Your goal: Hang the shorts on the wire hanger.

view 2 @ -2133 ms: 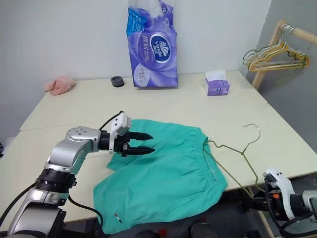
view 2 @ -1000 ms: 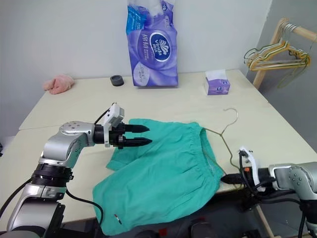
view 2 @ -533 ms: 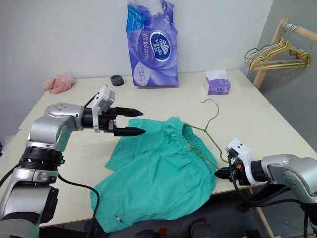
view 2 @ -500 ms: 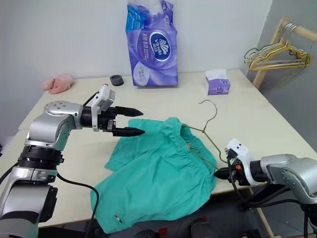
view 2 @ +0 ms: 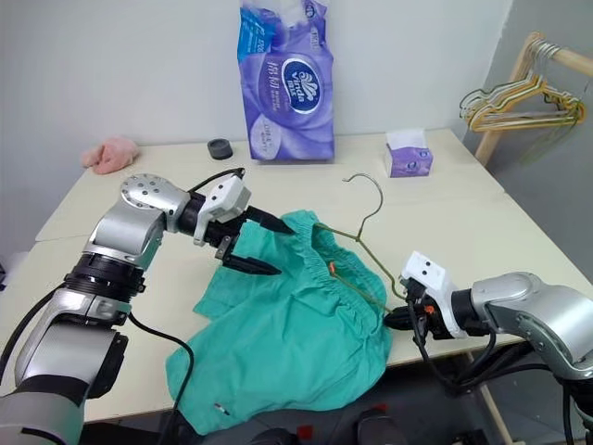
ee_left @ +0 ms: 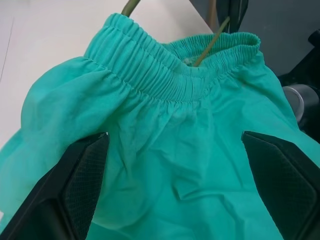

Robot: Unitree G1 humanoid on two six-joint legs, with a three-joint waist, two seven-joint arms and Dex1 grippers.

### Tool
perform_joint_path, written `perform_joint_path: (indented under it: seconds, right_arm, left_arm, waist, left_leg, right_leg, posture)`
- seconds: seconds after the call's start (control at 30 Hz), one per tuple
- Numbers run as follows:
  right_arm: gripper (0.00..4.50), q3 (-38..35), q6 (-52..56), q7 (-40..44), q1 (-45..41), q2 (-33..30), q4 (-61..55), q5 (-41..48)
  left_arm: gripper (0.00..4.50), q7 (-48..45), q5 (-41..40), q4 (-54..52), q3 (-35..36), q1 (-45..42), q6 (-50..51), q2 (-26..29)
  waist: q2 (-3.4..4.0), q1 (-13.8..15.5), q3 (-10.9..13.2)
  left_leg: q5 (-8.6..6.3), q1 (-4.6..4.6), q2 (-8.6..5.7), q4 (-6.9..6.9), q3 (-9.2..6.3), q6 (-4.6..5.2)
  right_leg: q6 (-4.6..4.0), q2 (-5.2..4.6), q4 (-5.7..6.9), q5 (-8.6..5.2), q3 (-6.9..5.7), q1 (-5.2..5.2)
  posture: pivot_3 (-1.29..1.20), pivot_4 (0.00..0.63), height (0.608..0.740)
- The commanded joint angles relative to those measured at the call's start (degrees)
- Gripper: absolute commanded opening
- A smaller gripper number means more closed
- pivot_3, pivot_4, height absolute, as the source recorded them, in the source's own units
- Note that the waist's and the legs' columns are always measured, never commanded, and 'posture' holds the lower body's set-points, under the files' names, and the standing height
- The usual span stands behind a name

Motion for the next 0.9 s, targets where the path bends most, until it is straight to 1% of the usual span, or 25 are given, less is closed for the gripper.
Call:
perform_joint_path:
  seconds: [0.03,0.07,0.17,0.23,0.3,0.43,0.57,0.67,0.77,0.9]
  right_arm:
    - [0.0,1.2,-1.8,1.0,0.3,-0.6,-3.3,0.1]
    - [0.0,1.3,-1.9,1.1,0.4,-0.6,-3.2,-0.2]
    - [0.0,1.5,-2.1,1.2,0.8,-0.7,-2.8,-0.9]
    - [0.0,1.8,-2.7,1.2,1.0,-1.0,-2.6,-1.4]
    - [0.0,2.2,-3.2,1.2,1.0,-1.2,-2.7,-1.7]
    - [0.0,3.3,-4.2,1.3,0.4,-1.4,-3.2,-2.8]
    - [0.0,4.1,-4.5,1.4,-0.1,-1.5,-3.4,-3.5]
    - [0.0,4.5,-4.8,1.5,0.0,-1.9,-3.3,-3.9]
    - [0.0,4.6,-5.0,1.6,0.0,-2.0,-3.3,-4.0]
    - [0.0,5.6,-5.9,1.9,-1.0,-2.1,-4.0,-4.9]
  left_arm:
    - [4.49,-0.4,-0.4,2.4,0.2,-3.7,-2.5,3.7]
    - [4.49,-0.4,-0.2,3.2,-0.3,-3.9,-3.5,4.3]
    - [4.49,-0.3,2.0,8.7,1.5,-7.1,-5.1,4.1]
    - [4.49,-0.3,2.3,10.2,1.8,-7.8,-5.2,4.2]
    - [4.49,-0.3,1.3,9.0,0.6,-6.7,-5.1,4.6]
    - [4.49,-0.4,-1.0,4.2,-1.2,-3.5,-4.0,4.3]
    - [4.49,-0.4,-5.4,-0.6,-3.0,-1.9,-0.3,5.2]
    - [4.49,-0.4,-7.1,-1.7,-4.1,-2.2,1.1,6.5]
    - [4.49,-0.4,-7.3,-2.1,-6.5,-1.8,0.0,7.9]
    - [4.49,-0.4,-6.0,-1.7,-8.9,-0.6,-2.4,7.5]
  waist:
    - [0.0,-0.3,0.0]
    - [0.01,-0.4,0.0]
    - [0.0,-0.5,0.0]
    - [0.0,-0.4,0.0]
    - [0.0,-0.4,0.0]
    - [0.0,-0.4,0.0]
    - [-0.01,-0.4,0.0]
    - [0.0,-0.4,0.0]
    - [0.01,-0.7,0.0]
    - [0.01,-0.8,0.0]
  left_leg:
    - [0.0,-0.03,0.0,0.0,0.0,0.0]
    - [0.0,-0.03,0.0,-0.01,0.0,0.0]
    - [0.0,-0.03,0.0,0.01,0.0,0.0]
    - [0.0,-0.04,0.0,0.02,0.01,0.0]
    - [0.0,-0.07,-0.02,0.04,0.01,0.0]
    - [0.0,-0.09,-0.02,0.02,0.01,0.01]
    - [0.02,-0.71,-0.02,0.19,0.0,-0.01]
    - [0.03,-0.75,-0.02,0.2,-0.01,-0.02]
    - [0.02,-0.75,-0.02,0.19,-0.01,-0.02]
    - [0.03,-0.74,-0.02,0.2,-0.01,-0.02]
  right_leg:
    - [0.0,0.0,0.02,0.0,0.0,-0.05]
    - [0.0,0.01,0.03,0.0,0.0,-0.07]
    - [0.01,0.0,0.06,0.0,-0.02,-0.09]
    - [0.02,-0.01,0.05,-0.01,-0.02,-0.07]
    - [0.11,-0.02,0.01,-0.06,-0.02,-0.06]
    - [0.04,-0.04,0.05,-0.02,-0.02,-0.12]
    - [0.02,-0.04,0.35,-0.01,0.0,-0.77]
    - [0.0,-0.04,0.39,0.0,-0.01,-0.84]
    - [0.0,-0.04,0.38,0.0,-0.01,-0.84]
    - [0.0,-0.04,0.38,0.0,-0.02,-0.81]
  posture:
    - [-0.21,0.044,0.74]
    - [-0.21,0.044,0.74]
    - [-0.21,0.044,0.74]
    - [-0.21,0.044,0.74]
    - [-0.2,0.042,0.74]
    - [-0.21,0.043,0.74]
    - [-0.21,0.045,0.74]
    - [-0.21,0.047,0.74]
    - [-0.21,0.047,0.74]
    - [-0.21,0.045,0.74]
